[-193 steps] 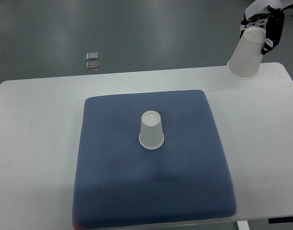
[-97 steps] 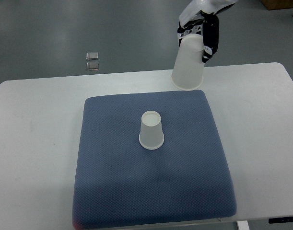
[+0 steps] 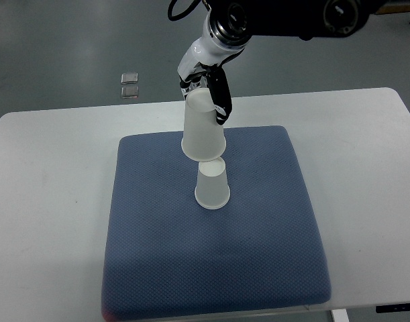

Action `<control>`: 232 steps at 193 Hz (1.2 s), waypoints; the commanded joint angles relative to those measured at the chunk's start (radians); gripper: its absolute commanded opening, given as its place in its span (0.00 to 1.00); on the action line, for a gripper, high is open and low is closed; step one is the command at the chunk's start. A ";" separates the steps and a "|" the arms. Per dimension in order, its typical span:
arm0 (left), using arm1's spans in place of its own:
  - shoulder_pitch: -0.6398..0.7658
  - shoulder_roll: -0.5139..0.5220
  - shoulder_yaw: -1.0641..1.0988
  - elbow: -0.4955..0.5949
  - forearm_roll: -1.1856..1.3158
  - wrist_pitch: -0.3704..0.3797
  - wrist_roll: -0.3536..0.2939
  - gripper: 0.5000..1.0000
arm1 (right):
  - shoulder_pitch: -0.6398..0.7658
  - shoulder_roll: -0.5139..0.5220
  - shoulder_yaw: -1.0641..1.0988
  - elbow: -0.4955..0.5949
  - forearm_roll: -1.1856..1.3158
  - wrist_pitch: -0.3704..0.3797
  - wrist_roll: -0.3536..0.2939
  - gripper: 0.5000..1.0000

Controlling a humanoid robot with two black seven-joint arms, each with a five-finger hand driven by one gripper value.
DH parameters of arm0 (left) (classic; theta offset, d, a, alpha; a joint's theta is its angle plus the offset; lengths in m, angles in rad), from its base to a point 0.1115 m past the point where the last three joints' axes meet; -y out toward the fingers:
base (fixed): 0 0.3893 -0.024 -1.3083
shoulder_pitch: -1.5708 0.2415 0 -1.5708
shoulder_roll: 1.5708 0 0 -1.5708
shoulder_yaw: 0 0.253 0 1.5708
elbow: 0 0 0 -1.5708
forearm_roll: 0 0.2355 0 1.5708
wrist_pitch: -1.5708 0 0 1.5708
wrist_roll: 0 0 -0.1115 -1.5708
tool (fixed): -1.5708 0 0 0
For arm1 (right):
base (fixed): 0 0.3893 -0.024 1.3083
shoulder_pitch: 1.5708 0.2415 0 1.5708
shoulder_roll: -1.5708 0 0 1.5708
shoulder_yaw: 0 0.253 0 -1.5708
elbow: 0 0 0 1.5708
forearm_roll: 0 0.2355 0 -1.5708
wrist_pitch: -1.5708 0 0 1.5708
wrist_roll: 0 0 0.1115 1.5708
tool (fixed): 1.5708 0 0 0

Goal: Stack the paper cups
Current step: 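Lower the held cup down over the cup on the pad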

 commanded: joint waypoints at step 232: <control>0.000 0.000 -0.003 0.003 0.000 0.000 0.000 1.00 | -0.161 0.001 -0.040 0.011 0.000 -0.114 0.000 0.54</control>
